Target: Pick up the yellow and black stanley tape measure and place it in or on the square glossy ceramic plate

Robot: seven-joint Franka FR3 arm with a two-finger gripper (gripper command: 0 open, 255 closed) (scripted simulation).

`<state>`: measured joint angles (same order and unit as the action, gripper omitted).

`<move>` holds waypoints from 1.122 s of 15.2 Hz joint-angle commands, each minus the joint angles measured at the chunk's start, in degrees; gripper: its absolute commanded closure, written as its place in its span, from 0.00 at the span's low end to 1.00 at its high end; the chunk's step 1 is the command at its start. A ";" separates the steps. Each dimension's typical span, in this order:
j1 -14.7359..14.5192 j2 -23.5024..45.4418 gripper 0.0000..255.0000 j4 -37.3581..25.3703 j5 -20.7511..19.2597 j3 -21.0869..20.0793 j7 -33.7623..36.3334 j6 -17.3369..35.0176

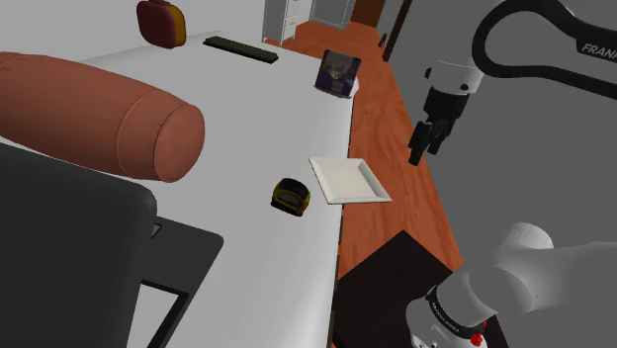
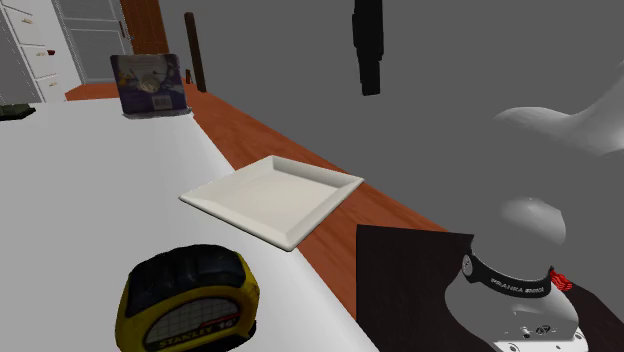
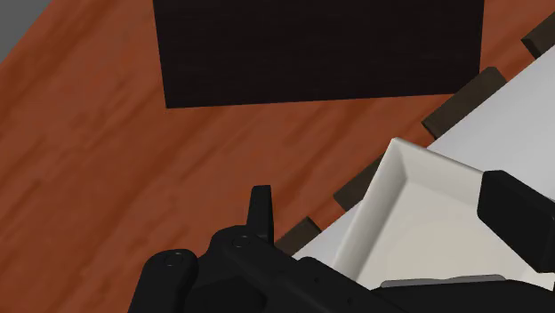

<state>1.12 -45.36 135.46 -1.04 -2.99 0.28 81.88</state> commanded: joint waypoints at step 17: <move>-8.55 16.64 0.00 -5.27 7.64 -14.86 5.96 19.03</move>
<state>-7.00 -29.79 130.99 6.44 -16.97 5.90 100.06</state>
